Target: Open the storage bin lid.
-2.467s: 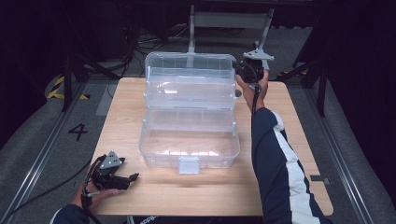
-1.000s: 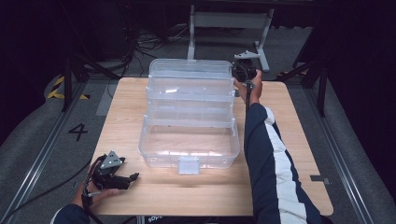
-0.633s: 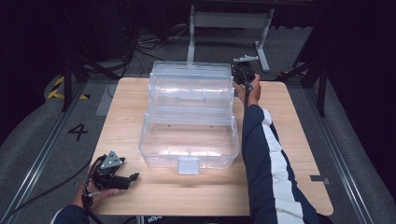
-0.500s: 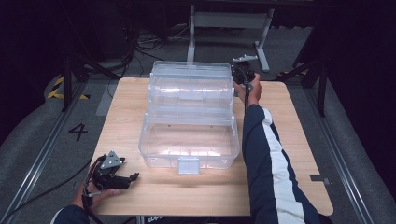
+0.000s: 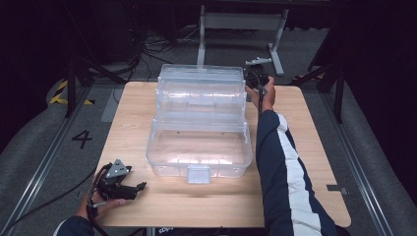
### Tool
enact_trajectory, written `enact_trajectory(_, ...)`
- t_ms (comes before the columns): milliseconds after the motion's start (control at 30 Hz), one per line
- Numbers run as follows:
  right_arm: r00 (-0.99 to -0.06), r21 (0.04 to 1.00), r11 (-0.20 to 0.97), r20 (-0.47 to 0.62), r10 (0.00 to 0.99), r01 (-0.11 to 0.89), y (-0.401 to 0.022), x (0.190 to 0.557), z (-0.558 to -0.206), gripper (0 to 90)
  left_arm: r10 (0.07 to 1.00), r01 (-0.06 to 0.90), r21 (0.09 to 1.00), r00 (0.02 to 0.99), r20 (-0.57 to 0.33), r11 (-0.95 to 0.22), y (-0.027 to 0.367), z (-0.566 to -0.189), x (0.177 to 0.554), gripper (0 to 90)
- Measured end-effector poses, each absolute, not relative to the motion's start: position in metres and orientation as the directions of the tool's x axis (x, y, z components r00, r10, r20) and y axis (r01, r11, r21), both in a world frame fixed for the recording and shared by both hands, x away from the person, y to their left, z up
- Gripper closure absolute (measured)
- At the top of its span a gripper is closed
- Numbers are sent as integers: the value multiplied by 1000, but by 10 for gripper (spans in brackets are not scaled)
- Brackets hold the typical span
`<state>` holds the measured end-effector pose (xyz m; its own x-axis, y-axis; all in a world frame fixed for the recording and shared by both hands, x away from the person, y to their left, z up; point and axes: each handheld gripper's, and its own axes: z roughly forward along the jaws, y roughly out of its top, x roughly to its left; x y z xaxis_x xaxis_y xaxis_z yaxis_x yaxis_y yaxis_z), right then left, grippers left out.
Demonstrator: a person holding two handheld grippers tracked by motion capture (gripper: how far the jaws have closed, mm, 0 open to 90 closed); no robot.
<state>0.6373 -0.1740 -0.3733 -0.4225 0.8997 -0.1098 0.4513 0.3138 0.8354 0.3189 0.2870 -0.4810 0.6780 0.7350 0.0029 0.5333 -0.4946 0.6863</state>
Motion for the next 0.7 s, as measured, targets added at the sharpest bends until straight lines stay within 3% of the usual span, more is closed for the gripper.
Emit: enact_trajectory(700,-473,838,386,-179,863,385,-179,615,-355,775,743,548,685,669,-16,-479,286,-482,317,163)
